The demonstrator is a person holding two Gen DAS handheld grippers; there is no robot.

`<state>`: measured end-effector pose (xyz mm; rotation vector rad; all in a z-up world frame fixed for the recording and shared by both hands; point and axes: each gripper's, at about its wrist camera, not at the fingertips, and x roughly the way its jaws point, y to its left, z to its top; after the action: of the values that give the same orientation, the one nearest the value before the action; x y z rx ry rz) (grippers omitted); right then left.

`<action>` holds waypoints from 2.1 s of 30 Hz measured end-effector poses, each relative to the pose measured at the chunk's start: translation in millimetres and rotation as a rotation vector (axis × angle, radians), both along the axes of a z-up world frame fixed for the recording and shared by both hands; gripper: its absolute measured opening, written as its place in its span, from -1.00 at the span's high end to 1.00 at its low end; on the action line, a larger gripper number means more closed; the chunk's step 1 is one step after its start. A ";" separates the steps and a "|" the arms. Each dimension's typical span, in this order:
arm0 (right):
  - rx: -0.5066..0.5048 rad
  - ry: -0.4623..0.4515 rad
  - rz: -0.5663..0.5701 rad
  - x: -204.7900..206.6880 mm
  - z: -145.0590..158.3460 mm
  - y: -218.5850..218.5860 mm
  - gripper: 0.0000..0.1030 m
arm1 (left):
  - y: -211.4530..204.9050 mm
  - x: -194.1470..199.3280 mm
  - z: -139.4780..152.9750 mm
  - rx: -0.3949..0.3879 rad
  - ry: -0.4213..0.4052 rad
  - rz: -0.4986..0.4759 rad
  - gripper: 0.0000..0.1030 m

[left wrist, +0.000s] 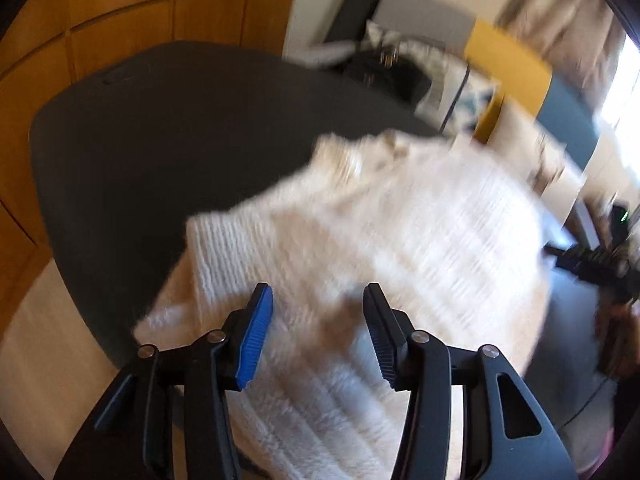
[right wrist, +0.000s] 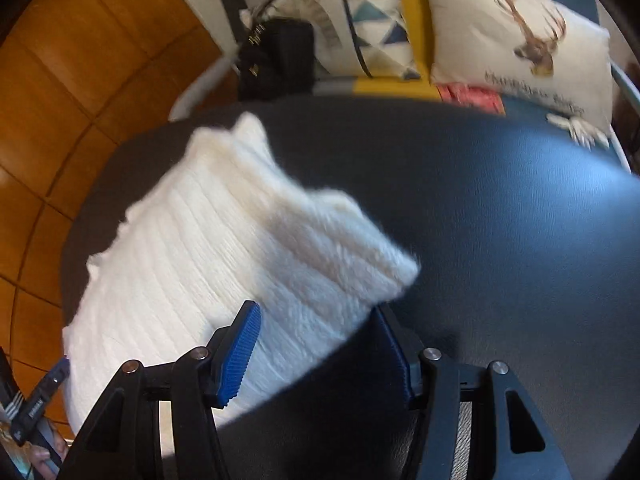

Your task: Fold clothes

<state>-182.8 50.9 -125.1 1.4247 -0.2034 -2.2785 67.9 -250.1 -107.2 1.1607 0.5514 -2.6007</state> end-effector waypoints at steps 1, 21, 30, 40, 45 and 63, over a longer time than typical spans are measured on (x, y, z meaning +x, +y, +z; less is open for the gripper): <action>-0.012 0.027 0.012 -1.6 7.8 -4.0 -0.14 | -0.4 -0.9 5.5 -0.023 0.011 -0.004 0.02; 0.173 0.152 -0.013 1.1 47.3 1.2 -0.20 | -14.6 -22.9 -22.6 0.067 -0.072 0.048 -0.04; 0.177 -0.040 0.219 -17.9 -1.5 -52.9 -0.17 | -10.4 -27.1 -25.8 0.027 -0.085 0.030 -0.05; -0.156 -0.042 0.584 -40.6 38.5 21.7 -0.17 | 20.0 -54.4 11.5 0.117 0.011 -0.271 -0.04; -0.241 -0.106 0.741 -94.7 16.0 14.6 -0.17 | 53.2 -118.1 12.1 0.181 -0.013 -0.421 -0.04; -0.246 -0.097 0.815 -105.0 22.4 0.6 -0.24 | 69.6 -135.2 2.1 0.134 -0.087 -0.382 -0.05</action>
<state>-287.8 51.5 -102.7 1.1906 0.0655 -1.4685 -67.3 -180.5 -105.0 1.5497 0.5372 -2.8419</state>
